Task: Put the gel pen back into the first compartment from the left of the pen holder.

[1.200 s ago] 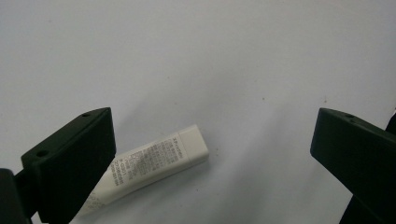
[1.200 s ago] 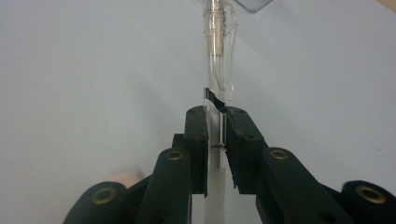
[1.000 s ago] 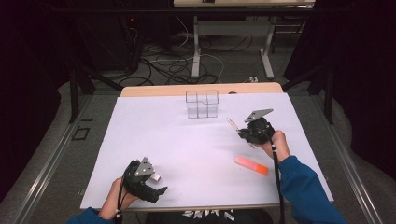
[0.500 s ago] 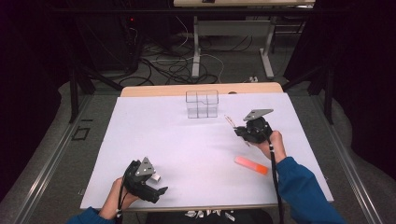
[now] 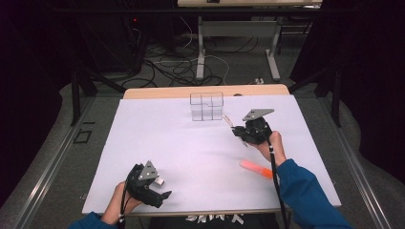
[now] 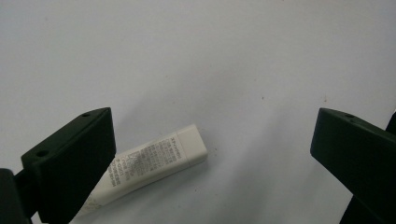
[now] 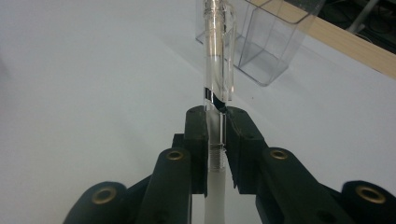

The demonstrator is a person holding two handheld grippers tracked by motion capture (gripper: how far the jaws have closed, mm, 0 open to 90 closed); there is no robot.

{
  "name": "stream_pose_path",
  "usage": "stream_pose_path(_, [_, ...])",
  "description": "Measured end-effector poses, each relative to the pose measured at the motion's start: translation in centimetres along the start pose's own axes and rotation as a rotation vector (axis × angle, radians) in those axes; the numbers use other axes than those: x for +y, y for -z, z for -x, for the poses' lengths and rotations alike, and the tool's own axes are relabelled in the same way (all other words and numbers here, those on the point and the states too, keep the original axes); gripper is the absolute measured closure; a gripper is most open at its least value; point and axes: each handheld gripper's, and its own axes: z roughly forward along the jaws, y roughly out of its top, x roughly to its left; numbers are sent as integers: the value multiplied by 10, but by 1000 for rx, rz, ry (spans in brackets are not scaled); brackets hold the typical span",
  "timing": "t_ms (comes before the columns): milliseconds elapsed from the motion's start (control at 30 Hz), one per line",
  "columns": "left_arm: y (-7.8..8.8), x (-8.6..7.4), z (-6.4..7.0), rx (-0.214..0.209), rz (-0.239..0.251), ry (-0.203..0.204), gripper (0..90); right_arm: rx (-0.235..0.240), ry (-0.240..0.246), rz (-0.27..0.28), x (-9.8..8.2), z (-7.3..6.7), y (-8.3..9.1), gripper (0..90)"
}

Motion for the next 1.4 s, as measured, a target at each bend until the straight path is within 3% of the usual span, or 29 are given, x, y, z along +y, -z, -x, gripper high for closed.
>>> stream_pose_path(367, [0, 0, 0, 3, 0, 0, 3, -16, 45, 35, 30, -9, -15, 792])
stream_pose_path(967, [2, -1, -1, -7, -18, 1, 2, -34, 15, 88, 58, -3, -36, 792])
stream_pose_path(1400, [2, -1, -1, -11, -16, -1, 2, -48, 6, 158, 80, -1, -52, 792])
